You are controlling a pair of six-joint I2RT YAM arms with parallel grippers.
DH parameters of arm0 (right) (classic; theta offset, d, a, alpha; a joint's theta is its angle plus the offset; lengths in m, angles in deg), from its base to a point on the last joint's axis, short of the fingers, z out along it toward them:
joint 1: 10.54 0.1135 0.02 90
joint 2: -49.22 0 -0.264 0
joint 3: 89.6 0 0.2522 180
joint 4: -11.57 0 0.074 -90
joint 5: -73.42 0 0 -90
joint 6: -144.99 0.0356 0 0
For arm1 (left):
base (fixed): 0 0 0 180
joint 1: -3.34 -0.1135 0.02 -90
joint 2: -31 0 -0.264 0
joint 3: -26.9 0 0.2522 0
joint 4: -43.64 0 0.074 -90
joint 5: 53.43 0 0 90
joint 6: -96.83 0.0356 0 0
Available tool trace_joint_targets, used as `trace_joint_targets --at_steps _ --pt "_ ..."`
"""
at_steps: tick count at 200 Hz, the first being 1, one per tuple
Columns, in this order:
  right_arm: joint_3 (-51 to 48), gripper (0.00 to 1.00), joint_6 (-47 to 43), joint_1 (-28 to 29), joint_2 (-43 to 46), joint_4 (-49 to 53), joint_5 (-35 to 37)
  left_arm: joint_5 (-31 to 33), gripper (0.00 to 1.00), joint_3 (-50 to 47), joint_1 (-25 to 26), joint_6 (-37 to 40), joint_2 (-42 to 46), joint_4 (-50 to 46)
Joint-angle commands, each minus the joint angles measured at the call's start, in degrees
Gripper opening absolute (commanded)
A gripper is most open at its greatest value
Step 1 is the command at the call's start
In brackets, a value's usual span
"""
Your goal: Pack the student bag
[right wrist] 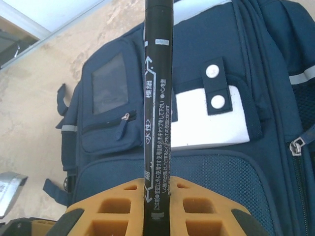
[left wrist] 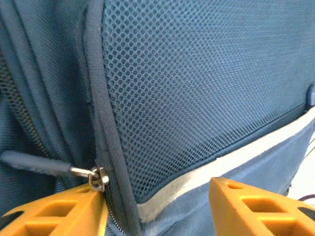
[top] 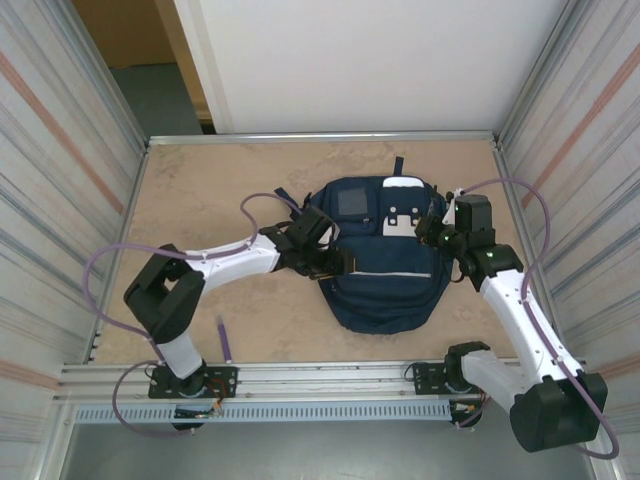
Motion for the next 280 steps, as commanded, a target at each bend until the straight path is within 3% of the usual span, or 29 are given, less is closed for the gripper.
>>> trace_joint_targets --at_steps 1,15,30,43,91,116,148,163,176,210,237,254,280 --pt "-1.03 0.06 -1.29 -0.36 2.01 0.24 0.80 -5.48 0.48 1.82 -0.14 -2.72 -1.19 2.51" --pt "-1.11 0.06 -1.47 -0.38 2.61 0.84 0.76 -7.62 0.44 1.26 -0.09 -5.64 -1.17 5.19" --pt "-1.49 0.06 -1.56 -0.42 3.48 0.99 0.97 -9.62 0.31 0.38 0.44 -7.67 -1.15 8.83" --pt "-2.09 0.06 -1.55 -0.45 3.85 0.78 0.97 -10.15 0.25 0.50 0.83 -8.84 -1.53 9.27" --pt "-5.89 0.06 2.47 -0.37 5.41 -0.27 -2.97 -12.22 0.19 1.45 1.00 -10.14 -0.46 11.72" --pt "-5.94 0.06 2.05 -0.29 7.21 3.84 -3.29 -13.48 0.18 2.43 0.67 -10.25 -0.45 13.22" --pt "-4.74 0.07 -0.25 -0.30 10.08 6.88 -2.10 -12.11 0.27 1.72 -0.55 -10.12 0.10 11.77" --pt "-5.00 0.07 -0.02 -0.25 9.94 6.23 -2.58 -10.33 0.19 0.14 -1.69 -9.19 0.81 10.46" --pt "-5.53 0.06 0.34 -0.25 9.20 4.89 -3.20 -9.68 0.00 -1.72 -2.84 -9.27 1.20 11.27" --pt "-5.23 0.06 0.16 0.57 7.13 3.37 -5.86 -8.57 0.00 -3.01 -4.97 -11.71 1.82 16.46" --pt "-3.29 0.06 -3.90 3.45 4.87 3.63 -8.68 -3.01 0.00 -3.03 -8.50 -13.48 2.34 18.73" --pt "-2.34 0.07 -6.89 8.24 3.97 3.57 -7.77 -4.41 0.00 -2.77 -12.83 -13.06 1.29 20.21" --pt "-2.49 0.07 -8.19 15.40 2.33 2.21 -5.39 -4.71 0.02 -3.71 -19.13 -10.17 3.34 14.07"
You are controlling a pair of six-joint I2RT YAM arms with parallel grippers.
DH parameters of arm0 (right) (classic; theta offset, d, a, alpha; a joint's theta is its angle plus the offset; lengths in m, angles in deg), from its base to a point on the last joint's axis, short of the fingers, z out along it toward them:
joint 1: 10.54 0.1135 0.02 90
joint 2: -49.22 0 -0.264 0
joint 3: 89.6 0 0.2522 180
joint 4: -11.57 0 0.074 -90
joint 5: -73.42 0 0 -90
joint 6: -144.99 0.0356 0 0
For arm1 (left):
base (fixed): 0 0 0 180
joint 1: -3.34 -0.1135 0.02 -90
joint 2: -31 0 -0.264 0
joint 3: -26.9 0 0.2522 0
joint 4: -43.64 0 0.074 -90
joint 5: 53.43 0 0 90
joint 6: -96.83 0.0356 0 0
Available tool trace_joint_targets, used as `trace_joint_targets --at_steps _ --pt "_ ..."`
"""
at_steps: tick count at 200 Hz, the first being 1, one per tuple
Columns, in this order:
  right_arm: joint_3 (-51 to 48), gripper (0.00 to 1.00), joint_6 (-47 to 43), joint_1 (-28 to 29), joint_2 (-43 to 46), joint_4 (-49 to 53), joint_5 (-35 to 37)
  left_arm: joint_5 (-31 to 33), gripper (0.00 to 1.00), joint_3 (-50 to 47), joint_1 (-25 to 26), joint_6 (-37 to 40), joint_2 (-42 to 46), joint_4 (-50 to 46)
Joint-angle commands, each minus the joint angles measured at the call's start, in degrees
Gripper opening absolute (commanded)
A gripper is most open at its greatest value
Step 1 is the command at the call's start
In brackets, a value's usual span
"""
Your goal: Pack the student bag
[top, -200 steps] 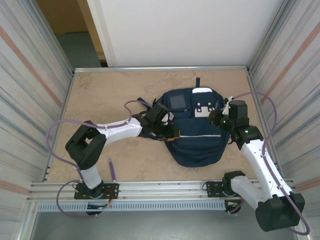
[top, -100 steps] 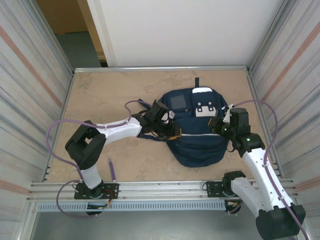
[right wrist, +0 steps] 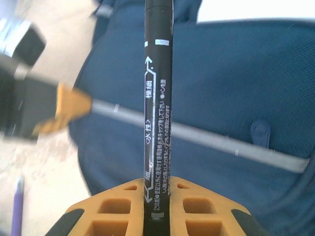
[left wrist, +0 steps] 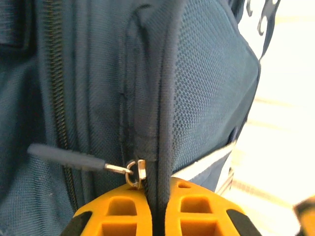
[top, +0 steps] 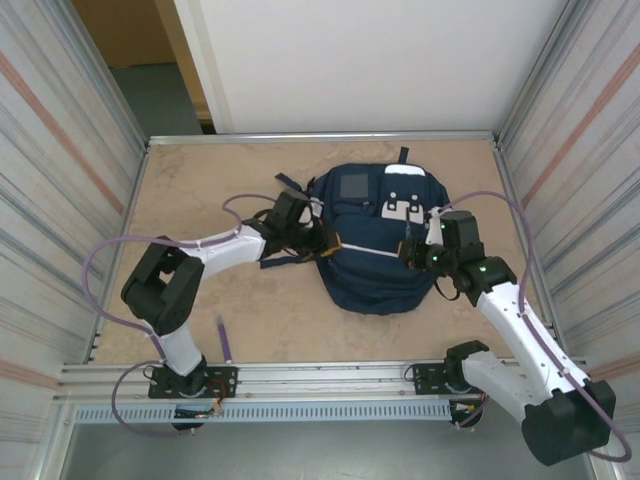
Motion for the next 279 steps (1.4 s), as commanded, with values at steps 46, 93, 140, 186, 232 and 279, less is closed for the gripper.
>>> trace_joint_targets --at_steps 46,93,140,186,232,279 --pt "0.14 0.06 -3.57 8.01 -3.22 -6.50 0.55 2.70 0.33 -4.03 -7.10 4.69 6.89 -8.91" --pt "4.11 0.06 -5.64 8.76 -9.14 -6.05 -1.01 0.26 0.29 -6.25 -6.81 3.26 4.12 -4.45" --pt "4.50 0.05 -5.85 10.70 -11.97 -6.76 -0.43 0.38 0.24 -4.82 -6.58 2.28 8.90 -6.88" --pt "-0.89 0.08 -11.28 17.25 -6.83 -14.65 3.15 2.92 0.12 -6.81 -6.21 2.43 14.60 -11.75" --pt "-0.09 0.10 -20.66 19.98 -9.40 -14.70 1.92 -0.19 0.04 -3.82 -5.77 2.02 8.76 -7.71" --pt "4.01 0.09 -26.20 24.27 -15.61 -11.10 5.10 0.51 0.39 -1.14 -4.61 0.26 3.96 -5.09"
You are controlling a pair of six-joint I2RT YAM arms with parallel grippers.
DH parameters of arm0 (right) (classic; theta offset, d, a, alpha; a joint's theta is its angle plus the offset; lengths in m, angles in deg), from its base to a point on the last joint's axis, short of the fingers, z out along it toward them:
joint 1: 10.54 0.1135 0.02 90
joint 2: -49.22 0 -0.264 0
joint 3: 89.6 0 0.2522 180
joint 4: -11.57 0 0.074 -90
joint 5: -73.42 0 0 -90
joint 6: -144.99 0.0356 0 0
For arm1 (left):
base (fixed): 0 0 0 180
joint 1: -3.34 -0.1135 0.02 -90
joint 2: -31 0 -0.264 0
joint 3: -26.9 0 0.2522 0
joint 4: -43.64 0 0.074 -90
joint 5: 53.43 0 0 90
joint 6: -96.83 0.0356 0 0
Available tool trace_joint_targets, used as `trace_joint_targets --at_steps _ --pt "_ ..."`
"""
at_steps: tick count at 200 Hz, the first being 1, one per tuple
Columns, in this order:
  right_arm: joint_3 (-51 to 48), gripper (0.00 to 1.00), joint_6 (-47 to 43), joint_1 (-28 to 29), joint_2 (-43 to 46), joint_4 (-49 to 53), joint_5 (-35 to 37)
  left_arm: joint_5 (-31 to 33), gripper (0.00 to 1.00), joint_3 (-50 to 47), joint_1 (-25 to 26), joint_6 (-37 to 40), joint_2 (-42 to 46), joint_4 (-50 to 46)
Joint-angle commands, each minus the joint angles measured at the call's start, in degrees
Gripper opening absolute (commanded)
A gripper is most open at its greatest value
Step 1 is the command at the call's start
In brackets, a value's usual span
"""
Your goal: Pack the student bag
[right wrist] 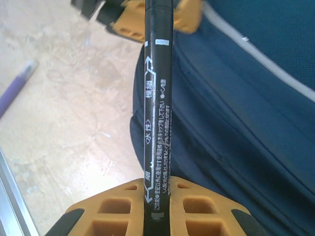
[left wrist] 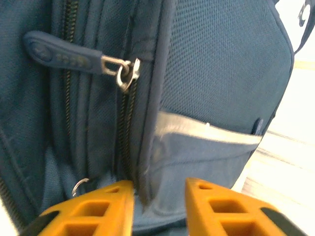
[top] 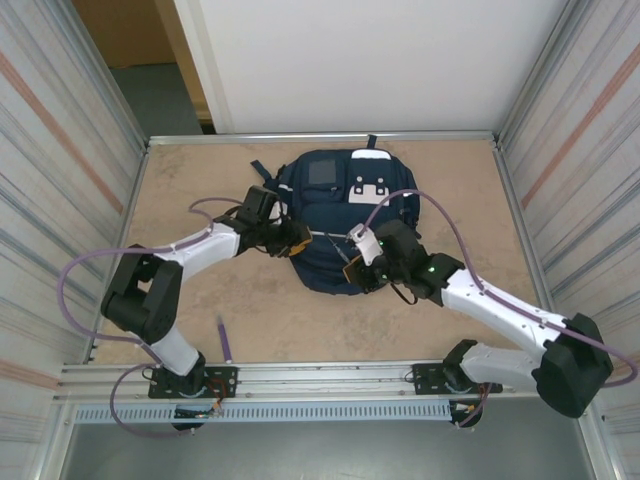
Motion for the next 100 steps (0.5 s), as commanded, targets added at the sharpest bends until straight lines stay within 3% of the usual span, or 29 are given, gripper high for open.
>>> trace_joint_targets --at_steps 1,30,49,60,100 --pt "3.04 0.09 -4.47 1.58 -2.18 0.95 2.31 -0.57 0.39 2.60 1.13 -1.09 -1.31 3.06" --pt "2.29 0.09 -3.03 2.30 -2.42 -2.11 3.53 -0.05 0.40 2.05 2.09 -3.82 -2.89 5.55" --pt "2.23 0.09 -3.17 2.46 -2.31 -2.10 2.85 -0.70 0.14 1.66 2.14 -5.37 -2.99 7.52" --pt "2.57 0.09 -4.63 2.89 -2.27 -0.11 3.18 -0.43 0.05 1.61 2.05 -5.71 -2.00 7.38" --pt "3.00 0.09 -17.22 5.12 -2.53 4.60 7.49 -3.94 0.03 1.71 1.61 -8.76 2.93 6.38"
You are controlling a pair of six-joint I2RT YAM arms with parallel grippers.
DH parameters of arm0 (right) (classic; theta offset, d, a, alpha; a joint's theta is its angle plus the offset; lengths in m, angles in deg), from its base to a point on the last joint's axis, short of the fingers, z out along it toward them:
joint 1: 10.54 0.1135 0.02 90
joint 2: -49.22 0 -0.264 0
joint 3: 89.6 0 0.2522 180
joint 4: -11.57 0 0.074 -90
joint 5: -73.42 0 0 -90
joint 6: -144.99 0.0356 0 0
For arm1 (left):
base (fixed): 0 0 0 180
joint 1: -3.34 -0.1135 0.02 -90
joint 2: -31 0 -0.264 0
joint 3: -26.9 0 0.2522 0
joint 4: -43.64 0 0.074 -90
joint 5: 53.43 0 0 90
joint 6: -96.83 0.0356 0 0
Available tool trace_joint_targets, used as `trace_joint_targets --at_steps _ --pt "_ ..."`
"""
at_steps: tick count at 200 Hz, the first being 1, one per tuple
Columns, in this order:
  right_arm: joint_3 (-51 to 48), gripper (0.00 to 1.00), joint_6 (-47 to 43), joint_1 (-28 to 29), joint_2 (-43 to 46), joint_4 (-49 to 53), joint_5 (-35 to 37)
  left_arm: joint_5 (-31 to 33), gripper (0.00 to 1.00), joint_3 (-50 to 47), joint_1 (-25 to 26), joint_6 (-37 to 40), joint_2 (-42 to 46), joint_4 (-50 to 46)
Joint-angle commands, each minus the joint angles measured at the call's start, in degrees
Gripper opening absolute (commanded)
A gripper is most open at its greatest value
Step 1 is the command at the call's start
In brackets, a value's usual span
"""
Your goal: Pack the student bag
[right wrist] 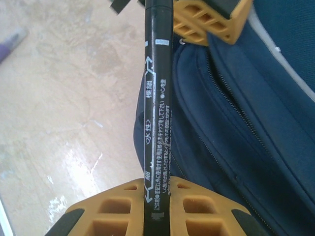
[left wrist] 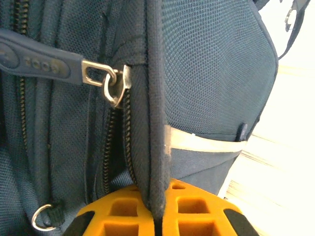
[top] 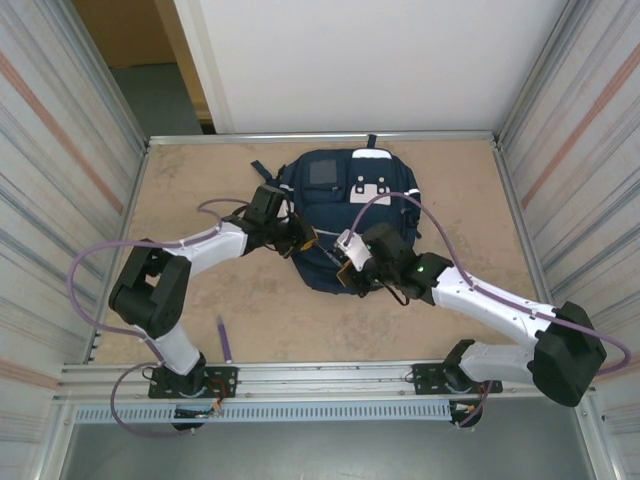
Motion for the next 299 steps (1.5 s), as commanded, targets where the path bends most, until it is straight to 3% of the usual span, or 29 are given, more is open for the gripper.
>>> trace_joint_targets --at_steps 1,53,84,154,183,204,246,260,277,292,299 --pt "2.02 0.09 -9.58 1.33 -0.15 4.36 3.66 -3.86 0.03 0.80 -0.20 -3.36 4.79 2.15" --pt "7.83 0.12 -17.65 2.07 -10.27 7.83 15.72 -5.63 0.00 -1.14 -0.96 -9.09 7.48 4.50" --pt "9.10 0.12 -20.83 1.38 -15.19 2.99 25.15 -5.88 0.00 -1.15 -1.00 -10.26 8.59 6.51" --pt "11.86 0.17 -22.49 -2.79 -18.32 -0.94 30.91 -6.29 0.00 -3.33 -1.77 -10.12 11.00 7.06" --pt "13.07 0.22 -21.77 -4.44 -21.78 -4.57 32.91 -6.67 0.00 -3.23 -1.88 -8.77 11.48 6.01" --pt "14.40 0.32 -21.78 -3.89 -23.61 -5.60 36.61 -7.04 0.00 -3.55 -2.09 -8.79 11.52 6.56" --pt "13.24 0.30 -20.87 -3.80 -22.28 -7.48 41.37 -7.89 0.00 -5.51 -3.61 -9.48 11.82 8.00" --pt "11.83 0.29 -19.53 -4.15 -20.55 -9.02 40.46 -7.85 0.00 -5.61 -4.44 -8.25 11.82 7.12" --pt "11.53 0.29 -17.16 -4.44 -17.27 -6.75 34.38 -7.98 0.00 -5.98 -5.58 -7.73 11.63 6.85" --pt "11.37 0.32 -15.35 -4.45 -12.96 -2.43 23.72 -8.31 0.00 -6.40 -6.75 -7.21 11.20 6.91" --pt "10.92 0.33 -14.93 -4.63 -10.90 -0.80 16.21 -8.51 0.06 -6.24 -7.49 -6.29 10.86 6.21"
